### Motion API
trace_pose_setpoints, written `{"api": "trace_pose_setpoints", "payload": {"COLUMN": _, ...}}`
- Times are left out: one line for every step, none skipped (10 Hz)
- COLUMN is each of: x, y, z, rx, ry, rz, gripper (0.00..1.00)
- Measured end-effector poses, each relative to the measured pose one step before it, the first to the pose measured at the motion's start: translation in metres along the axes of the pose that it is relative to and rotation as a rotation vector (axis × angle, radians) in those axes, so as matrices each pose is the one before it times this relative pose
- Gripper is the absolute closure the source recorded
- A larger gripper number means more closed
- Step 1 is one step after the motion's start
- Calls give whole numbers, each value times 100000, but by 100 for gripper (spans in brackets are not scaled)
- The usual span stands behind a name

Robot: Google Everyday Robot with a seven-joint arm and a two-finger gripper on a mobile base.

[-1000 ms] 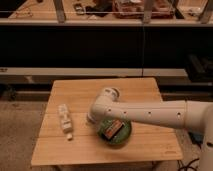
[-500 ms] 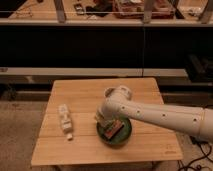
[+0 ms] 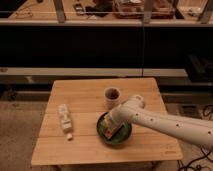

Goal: Place the white sponge in the ceramic bowl

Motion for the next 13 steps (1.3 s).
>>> {"api": "trace_pose_setpoints", "payload": {"x": -416, "y": 43, "z": -146, "rx": 254, "ry": 137, "rz": 1521, "gripper": 89}}
{"api": "trace_pose_setpoints", "payload": {"x": -368, "y": 247, "z": -66, "rx": -300, "ry": -272, "rz": 1987, "gripper": 79}}
{"api": "trace_pose_setpoints", "payload": {"x": -371, "y": 344, "z": 32, "rx": -374, "ry": -386, "rz": 2219, "gripper": 70}}
{"api": "trace_pose_setpoints", "payload": {"x": -378, "y": 416, "z": 183, "rx": -511, "ry": -779, "rz": 2874, "gripper": 61}}
{"api": "trace_pose_setpoints", "payload": {"x": -149, "y": 240, "z": 335, "rx": -136, "ry": -821, "rz": 3045, "gripper": 50}}
{"api": "trace_pose_setpoints", "payload": {"x": 81, "y": 110, "z": 324, "rx": 45, "ry": -387, "rz": 2330, "gripper": 40}}
{"api": "trace_pose_setpoints", "payload": {"x": 239, "y": 107, "z": 323, "rx": 119, "ry": -4, "rz": 2308, "gripper": 28}}
{"api": "trace_pose_setpoints", "payload": {"x": 294, "y": 42, "z": 148, "rx": 115, "ry": 400, "rz": 1115, "gripper": 23}}
{"api": "trace_pose_setpoints", "payload": {"x": 503, "y": 62, "z": 93, "rx": 218, "ry": 1050, "rz": 1223, "gripper": 20}}
{"api": "trace_pose_setpoints", "payload": {"x": 550, "y": 125, "z": 27, "rx": 187, "ry": 1225, "rz": 1755, "gripper": 20}}
{"api": "trace_pose_setpoints", "payload": {"x": 388, "y": 79, "z": 2, "rx": 118, "ry": 809, "rz": 1674, "gripper": 20}}
{"api": "trace_pose_setpoints", "payload": {"x": 162, "y": 41, "z": 86, "rx": 260, "ry": 335, "rz": 1798, "gripper": 20}}
{"api": "trace_pose_setpoints", "payload": {"x": 187, "y": -3, "z": 141, "rx": 568, "ry": 461, "rz": 2357, "gripper": 20}}
